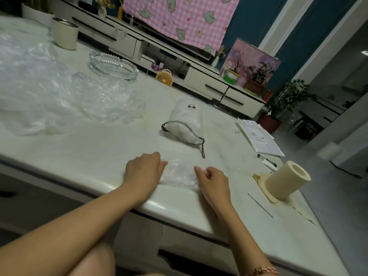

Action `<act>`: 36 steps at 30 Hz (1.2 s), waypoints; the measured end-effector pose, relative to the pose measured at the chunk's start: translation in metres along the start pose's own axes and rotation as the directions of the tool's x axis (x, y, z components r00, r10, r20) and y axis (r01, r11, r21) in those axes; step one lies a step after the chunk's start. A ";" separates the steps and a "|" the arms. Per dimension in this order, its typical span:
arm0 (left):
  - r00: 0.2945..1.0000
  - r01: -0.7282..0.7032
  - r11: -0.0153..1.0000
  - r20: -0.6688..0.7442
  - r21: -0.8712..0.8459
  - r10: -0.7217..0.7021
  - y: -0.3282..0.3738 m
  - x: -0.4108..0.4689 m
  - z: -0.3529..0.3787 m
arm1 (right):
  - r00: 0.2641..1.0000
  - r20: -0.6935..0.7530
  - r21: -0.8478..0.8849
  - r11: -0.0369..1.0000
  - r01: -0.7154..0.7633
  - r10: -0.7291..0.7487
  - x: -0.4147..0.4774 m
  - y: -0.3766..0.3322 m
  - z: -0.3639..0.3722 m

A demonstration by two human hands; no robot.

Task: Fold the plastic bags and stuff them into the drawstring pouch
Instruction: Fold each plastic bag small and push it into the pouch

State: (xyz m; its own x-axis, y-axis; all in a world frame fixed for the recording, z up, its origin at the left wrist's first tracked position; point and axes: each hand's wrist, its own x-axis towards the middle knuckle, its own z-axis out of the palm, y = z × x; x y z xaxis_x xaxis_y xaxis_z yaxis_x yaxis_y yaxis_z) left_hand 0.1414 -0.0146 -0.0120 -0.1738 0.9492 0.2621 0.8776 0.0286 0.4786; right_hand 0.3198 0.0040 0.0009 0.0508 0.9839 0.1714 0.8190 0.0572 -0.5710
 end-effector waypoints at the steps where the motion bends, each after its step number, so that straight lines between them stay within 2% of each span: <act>1: 0.999 -0.033 0.996 -0.015 0.083 0.034 0.001 0.000 0.003 | 0.999 -0.038 -0.087 0.996 -0.019 0.015 -0.001 0.001 0.003; 5: 0.984 -0.170 0.933 0.003 0.316 0.179 0.001 -0.004 0.005 | 0.991 -0.132 -0.254 0.967 -0.008 -0.027 -0.007 0.007 0.006; 6: 0.983 -0.181 0.901 0.067 0.394 0.169 -0.001 -0.006 0.007 | 0.988 -0.149 -0.276 0.961 0.000 -0.043 -0.008 0.008 0.005; 7: 0.983 -0.184 0.886 0.073 0.425 0.169 -0.001 -0.007 0.008 | 0.985 -0.165 -0.306 0.952 0.004 -0.057 -0.008 0.011 0.002; 8: 0.991 -0.125 0.882 0.017 0.454 0.132 0.001 -0.005 0.010 | 0.982 -0.175 -0.349 0.937 0.000 -0.065 -0.007 0.014 0.000; 10: 0.993 -0.113 0.897 0.017 0.427 0.117 0.000 -0.004 0.010 | 0.984 -0.166 -0.462 0.887 -0.020 -0.064 -0.005 0.022 -0.006; 12: 0.989 -0.142 0.939 0.014 0.313 0.145 -0.002 -0.005 0.003 | 0.989 -0.137 -0.482 0.876 -0.021 -0.052 -0.003 0.026 -0.010; 13: 0.990 -0.136 0.971 -0.011 0.196 0.141 -0.006 -0.006 0.004 | 0.992 -0.117 -0.416 0.909 0.001 -0.055 -0.002 0.026 -0.013; 15: 0.996 -0.089 0.986 -0.028 -0.140 0.086 -0.015 -0.005 -0.002 | 0.996 -0.085 -0.081 0.997 0.012 -0.019 0.001 0.014 -0.020; 16: 0.998 -0.058 0.965 -0.022 -0.255 0.054 -0.019 -0.005 -0.005 | 0.999 -0.036 0.096 0.995 0.029 -0.026 0.002 0.005 -0.023; 17: 0.998 -0.059 0.953 -0.013 -0.298 0.057 -0.020 -0.004 -0.008 | 0.998 0.028 0.242 0.969 0.045 -0.054 0.004 -0.005 -0.025; 18: 0.996 -0.080 0.956 0.013 -0.282 0.088 -0.024 -0.003 -0.012 | 0.991 0.098 0.331 0.942 0.056 -0.093 0.004 -0.015 -0.024; 19: 0.994 -0.090 0.958 0.033 -0.273 0.103 -0.024 -0.003 -0.012 | 0.973 0.181 0.329 0.941 0.080 -0.146 0.006 -0.024 -0.023; 22: 0.985 -0.138 0.968 0.071 -0.209 0.155 -0.027 -0.002 -0.015 | 0.898 0.399 0.161 0.978 0.129 -0.184 0.010 -0.040 -0.010; 26: 0.964 -0.230 0.973 0.140 0.024 0.224 -0.027 0.000 -0.021 | 0.836 0.521 -0.056 0.971 0.234 -0.171 0.015 -0.047 0.000; 29: 0.933 -0.353 0.892 0.176 0.281 0.314 -0.033 0.007 -0.031 | 0.771 0.617 -0.002 0.979 0.203 -0.159 0.020 -0.051 -0.005; 30: 0.928 -0.372 0.872 0.166 0.320 0.334 -0.038 0.013 -0.034 | 0.759 0.627 0.049 0.981 0.186 -0.175 0.023 -0.053 -0.008; 31: 0.935 -0.355 0.886 0.129 0.298 0.331 -0.045 0.017 -0.038 | 0.750 0.629 0.125 0.979 0.159 -0.202 0.025 -0.053 -0.011; 33: 0.960 -0.272 0.962 -0.061 0.033 0.274 -0.063 0.030 -0.046 | 0.756 0.595 0.358 0.932 0.055 -0.273 0.030 -0.057 -0.014; 35: 0.970 -0.108 0.930 -0.241 -0.350 0.022 -0.076 0.043 -0.050 | 0.805 0.513 0.590 0.804 -0.078 -0.299 0.037 -0.059 -0.007; 36: 0.968 0.001 0.851 -0.214 -0.525 -0.133 -0.077 0.049 -0.048 | 0.835 0.470 0.672 0.729 -0.129 -0.285 0.039 -0.063 -0.001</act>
State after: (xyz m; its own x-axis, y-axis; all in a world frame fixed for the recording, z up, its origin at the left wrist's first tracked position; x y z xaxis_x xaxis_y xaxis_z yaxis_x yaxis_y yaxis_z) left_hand 0.0438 0.0144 0.0046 -0.3804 0.8480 0.3690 0.5123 -0.1390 0.8475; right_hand 0.2702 0.0391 0.0443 -0.4598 0.8851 -0.0713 0.2066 0.0285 -0.9780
